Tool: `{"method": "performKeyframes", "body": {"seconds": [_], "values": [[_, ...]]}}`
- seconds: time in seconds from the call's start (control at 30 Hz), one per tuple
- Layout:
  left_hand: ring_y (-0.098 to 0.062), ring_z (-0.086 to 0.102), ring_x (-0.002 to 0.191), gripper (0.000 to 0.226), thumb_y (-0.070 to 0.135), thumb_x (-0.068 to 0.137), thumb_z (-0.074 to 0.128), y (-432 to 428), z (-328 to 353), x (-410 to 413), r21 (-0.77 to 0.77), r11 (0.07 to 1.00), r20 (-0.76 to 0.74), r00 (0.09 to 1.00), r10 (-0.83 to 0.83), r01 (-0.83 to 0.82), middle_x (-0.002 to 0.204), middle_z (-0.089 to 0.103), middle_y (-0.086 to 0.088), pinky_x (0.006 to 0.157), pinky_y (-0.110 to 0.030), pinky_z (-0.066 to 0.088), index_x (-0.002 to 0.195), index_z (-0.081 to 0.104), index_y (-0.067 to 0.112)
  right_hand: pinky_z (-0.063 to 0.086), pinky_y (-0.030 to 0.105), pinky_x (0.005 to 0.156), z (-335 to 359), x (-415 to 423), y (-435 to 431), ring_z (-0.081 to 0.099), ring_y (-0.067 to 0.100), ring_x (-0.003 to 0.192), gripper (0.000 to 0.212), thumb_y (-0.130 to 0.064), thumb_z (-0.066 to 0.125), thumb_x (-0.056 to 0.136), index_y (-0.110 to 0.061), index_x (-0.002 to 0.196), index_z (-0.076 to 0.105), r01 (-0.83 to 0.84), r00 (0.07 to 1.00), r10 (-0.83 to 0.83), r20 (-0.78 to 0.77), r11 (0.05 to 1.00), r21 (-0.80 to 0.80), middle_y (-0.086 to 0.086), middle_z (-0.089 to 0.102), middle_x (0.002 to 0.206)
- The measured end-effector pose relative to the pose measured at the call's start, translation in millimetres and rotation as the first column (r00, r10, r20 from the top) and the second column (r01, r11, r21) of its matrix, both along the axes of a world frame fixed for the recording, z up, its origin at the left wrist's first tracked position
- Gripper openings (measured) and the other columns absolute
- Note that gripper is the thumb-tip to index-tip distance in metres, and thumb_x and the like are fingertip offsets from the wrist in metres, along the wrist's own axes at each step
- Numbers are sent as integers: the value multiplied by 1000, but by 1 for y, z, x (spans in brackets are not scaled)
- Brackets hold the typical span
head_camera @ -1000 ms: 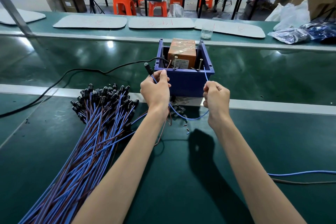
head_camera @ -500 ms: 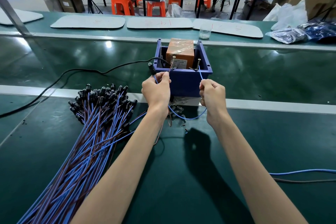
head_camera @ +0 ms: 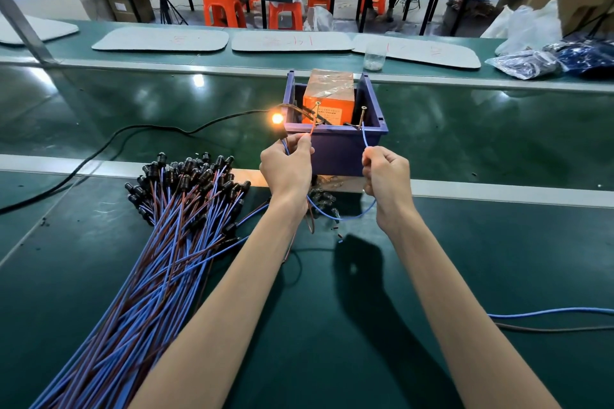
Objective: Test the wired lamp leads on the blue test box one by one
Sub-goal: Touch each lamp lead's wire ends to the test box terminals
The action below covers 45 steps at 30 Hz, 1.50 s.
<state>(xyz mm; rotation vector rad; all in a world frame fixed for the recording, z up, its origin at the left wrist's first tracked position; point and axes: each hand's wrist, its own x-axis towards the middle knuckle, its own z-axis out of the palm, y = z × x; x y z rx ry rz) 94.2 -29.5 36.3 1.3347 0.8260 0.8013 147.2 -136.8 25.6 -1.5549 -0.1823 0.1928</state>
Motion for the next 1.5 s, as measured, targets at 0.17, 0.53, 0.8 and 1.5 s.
{"method": "performKeyframes", "body": {"seconds": [0.17, 0.53, 0.8, 1.5], "values": [[-9, 48, 55, 23, 17, 89, 65, -5, 0, -3, -43, 999, 38, 999, -20, 22, 59, 60, 8, 68, -27, 43, 68, 66, 23, 19, 26, 51, 1, -5, -2, 24, 6, 44, 44, -9, 47, 84, -22, 43, 37, -20, 1000, 20, 1, 1000, 8, -14, 27, 46], [-13, 68, 68, 33, 31, 100, 47, -48, -20, -34, -171, 956, 101, 970, -223, 238, 78, 75, 0, 58, -24, 47, 82, 73, 21, 50, 26, 64, -14, -58, 4, 61, 10, 69, 20, -29, 51, 99, -12, 90, 55, -105, 981, 122, -152, 988, 116, -1, 67, 77], [5, 56, 62, 40, 29, 101, 44, -42, -17, -45, -118, 986, 127, 986, -104, 119, 71, 68, 15, 62, -11, 42, 71, 70, 24, 35, 13, 42, -26, -60, -15, 39, -1, 39, 12, -11, 51, 98, -18, 88, 54, 47, 960, 0, -279, 985, 164, -6, 51, 60], [-14, 61, 87, 41, 34, 104, 30, -54, -24, -53, -374, 714, 418, 795, -439, 591, 94, 69, 3, 83, -26, 50, 105, 69, 20, 45, 30, 84, -20, -75, -31, 62, 18, 94, 50, -26, 54, 97, -12, 143, 40, -20, 772, 369, 518, 828, -560, 1, 66, 110]]}}
